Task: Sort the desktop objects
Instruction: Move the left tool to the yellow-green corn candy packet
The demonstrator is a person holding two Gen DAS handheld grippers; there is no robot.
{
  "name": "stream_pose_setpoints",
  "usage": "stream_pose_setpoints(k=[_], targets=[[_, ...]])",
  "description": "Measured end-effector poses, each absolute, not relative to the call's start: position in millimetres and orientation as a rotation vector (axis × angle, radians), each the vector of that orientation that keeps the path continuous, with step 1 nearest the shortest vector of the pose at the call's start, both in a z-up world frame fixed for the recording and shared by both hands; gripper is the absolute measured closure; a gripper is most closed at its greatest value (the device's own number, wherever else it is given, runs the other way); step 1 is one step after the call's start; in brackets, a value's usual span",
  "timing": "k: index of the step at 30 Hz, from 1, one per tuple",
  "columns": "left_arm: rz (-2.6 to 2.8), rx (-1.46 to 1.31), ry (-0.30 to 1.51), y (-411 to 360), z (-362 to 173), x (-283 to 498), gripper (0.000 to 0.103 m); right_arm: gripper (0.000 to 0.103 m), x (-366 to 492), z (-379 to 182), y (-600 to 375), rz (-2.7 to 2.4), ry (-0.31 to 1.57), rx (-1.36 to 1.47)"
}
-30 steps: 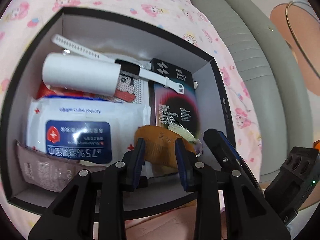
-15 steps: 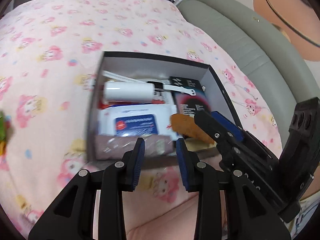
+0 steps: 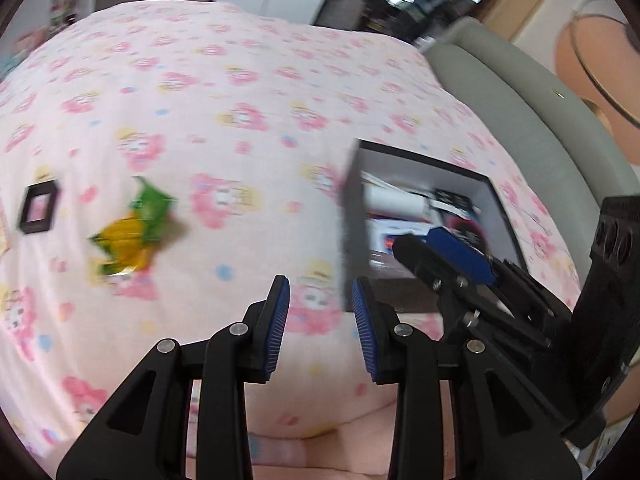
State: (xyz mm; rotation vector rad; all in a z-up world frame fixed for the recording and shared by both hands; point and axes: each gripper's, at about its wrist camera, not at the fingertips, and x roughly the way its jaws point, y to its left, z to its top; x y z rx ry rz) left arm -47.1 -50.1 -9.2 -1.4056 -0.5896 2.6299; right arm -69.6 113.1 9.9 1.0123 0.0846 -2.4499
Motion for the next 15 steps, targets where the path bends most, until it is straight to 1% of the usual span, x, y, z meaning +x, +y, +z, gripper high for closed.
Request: stream_pose_setpoints(k=[4, 7, 10, 15], targets=[[2.632, -1.439, -0.686, -89.7, -23.5, -57.2, 0.069, 0.07, -79.1, -2.3, 72.9, -2.422, 0.126, 1.054], [2.633, -1.459, -0.742, -113.8, -36.6, -71.9, 0.066, 0.07, -91.7, -5.9, 49.3, -2.432, 0.161, 1.066], [2.647, -1.509, -0.855, -144.7, -53.1, -87.6, 0.066, 0.07, -106.3, -13.6, 24.6, -2.416, 0.215, 1.092], [2.547, -1.618, -1.258, -211.4, -94.0, -99.4, 0.066, 0.07, -122.6, -41.5, -11.8, -2.337, 0.292, 1.181]])
